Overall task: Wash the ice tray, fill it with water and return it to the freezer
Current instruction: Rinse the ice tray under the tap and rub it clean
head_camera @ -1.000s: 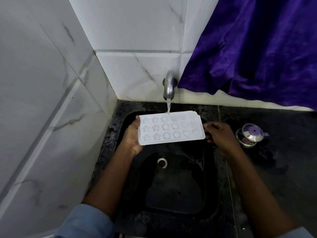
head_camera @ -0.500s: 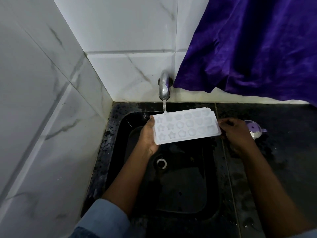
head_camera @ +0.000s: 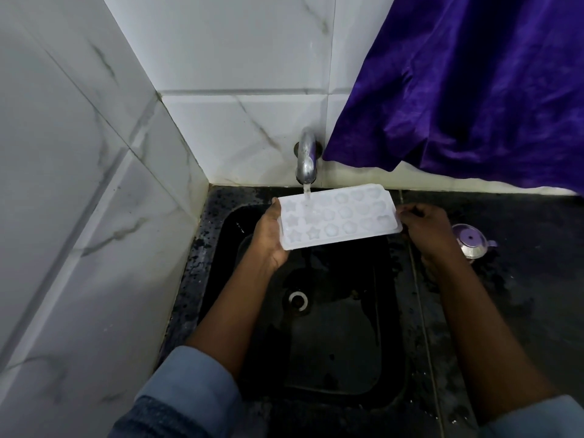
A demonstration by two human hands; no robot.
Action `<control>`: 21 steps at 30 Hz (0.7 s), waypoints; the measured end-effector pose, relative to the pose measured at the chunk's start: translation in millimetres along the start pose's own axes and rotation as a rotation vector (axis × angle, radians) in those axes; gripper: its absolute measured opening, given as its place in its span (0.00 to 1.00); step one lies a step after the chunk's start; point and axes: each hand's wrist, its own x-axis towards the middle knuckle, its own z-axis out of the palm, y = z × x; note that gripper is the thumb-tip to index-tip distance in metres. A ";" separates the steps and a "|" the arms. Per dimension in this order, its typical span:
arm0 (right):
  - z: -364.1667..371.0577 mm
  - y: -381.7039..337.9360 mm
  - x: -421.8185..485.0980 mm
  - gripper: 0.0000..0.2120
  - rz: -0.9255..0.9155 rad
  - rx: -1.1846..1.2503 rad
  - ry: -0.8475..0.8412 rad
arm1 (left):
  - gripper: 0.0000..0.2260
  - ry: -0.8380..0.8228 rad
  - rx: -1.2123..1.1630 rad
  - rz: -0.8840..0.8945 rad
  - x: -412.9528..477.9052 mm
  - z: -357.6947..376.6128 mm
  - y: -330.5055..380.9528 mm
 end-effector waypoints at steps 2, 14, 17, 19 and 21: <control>10.0 -4.8 2.4 0.08 0.004 0.013 -0.019 | 0.28 0.008 0.002 0.019 0.8 -5.9 8.0; 63.6 -26.1 1.6 0.11 -0.040 0.003 -0.094 | 0.28 0.055 -0.056 0.078 -1.8 -51.1 41.6; 75.5 -28.2 -0.1 0.10 -0.054 0.007 -0.119 | 0.29 0.069 -0.065 0.086 -2.9 -64.7 45.1; 82.5 -27.8 -1.9 0.09 -0.056 0.001 -0.137 | 0.29 0.080 -0.079 0.089 -4.7 -74.2 45.8; 89.1 -26.5 -2.9 0.08 -0.050 -0.002 -0.156 | 0.28 0.079 -0.097 0.095 -7.6 -83.4 45.9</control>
